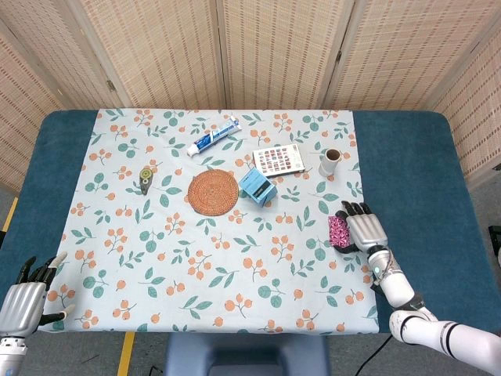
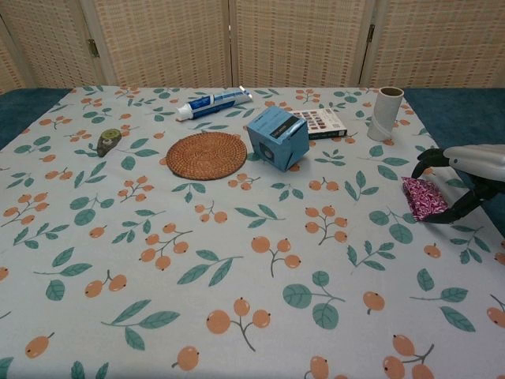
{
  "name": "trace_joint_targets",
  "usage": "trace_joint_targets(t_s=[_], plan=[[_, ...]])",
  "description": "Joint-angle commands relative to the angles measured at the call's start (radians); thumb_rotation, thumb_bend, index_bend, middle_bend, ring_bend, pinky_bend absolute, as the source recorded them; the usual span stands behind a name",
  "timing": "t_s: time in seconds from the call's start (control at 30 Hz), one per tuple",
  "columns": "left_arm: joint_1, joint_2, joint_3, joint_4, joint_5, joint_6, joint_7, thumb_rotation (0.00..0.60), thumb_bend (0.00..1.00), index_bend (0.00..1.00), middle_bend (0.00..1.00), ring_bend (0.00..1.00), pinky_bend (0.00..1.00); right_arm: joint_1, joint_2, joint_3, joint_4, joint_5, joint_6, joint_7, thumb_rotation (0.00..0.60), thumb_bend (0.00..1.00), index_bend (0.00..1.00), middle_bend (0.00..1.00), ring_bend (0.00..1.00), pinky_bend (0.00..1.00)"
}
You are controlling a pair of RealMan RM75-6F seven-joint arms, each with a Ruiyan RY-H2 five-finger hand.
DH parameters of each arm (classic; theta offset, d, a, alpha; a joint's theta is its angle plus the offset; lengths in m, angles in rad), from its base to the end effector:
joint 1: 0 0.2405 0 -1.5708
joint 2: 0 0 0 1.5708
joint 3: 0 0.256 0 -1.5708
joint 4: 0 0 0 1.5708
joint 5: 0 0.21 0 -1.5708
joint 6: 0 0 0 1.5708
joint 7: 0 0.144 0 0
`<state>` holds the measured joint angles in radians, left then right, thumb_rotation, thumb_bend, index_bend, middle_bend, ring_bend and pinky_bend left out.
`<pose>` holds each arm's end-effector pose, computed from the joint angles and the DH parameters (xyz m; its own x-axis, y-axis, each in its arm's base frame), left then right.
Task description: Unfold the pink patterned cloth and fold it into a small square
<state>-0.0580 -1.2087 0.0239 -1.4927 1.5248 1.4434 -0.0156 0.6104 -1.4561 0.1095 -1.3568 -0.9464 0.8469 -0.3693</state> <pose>-0.3353 0.1569 0.1243 0.4101 0.1263 0.9033 0.9109 -0.0064 -0.4126 -0.2693 -0.3326 0.0123 0.5009 -0.4205 0.7565 -0.8561 -0.1122 0.5045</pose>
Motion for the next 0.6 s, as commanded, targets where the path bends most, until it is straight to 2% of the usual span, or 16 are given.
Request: trace_joint_targets(t_s=[0.03, 0.6], plan=[[0.0, -0.001, 0.001, 0.001, 0.0, -0.001, 0.0, 0.6, 0.19, 0.1, 0.19, 0.28, 0.0, 0.0, 0.002, -0.002, -0.003, 0.0, 0.003, -0.001, 0.431, 0.26, 0.18, 0.06, 0.0, 0.0], [-0.008, -0.002, -0.003, 0.006, 0.0, -0.007, -0.009, 0.6, 0.19, 0.1, 0.21, 0.29, 0.0, -0.013, 0.02, -0.007, -0.039, 0.008, 0.03, 0.01, 0.432, 0.26, 0.17, 0.06, 0.0, 0.0]])
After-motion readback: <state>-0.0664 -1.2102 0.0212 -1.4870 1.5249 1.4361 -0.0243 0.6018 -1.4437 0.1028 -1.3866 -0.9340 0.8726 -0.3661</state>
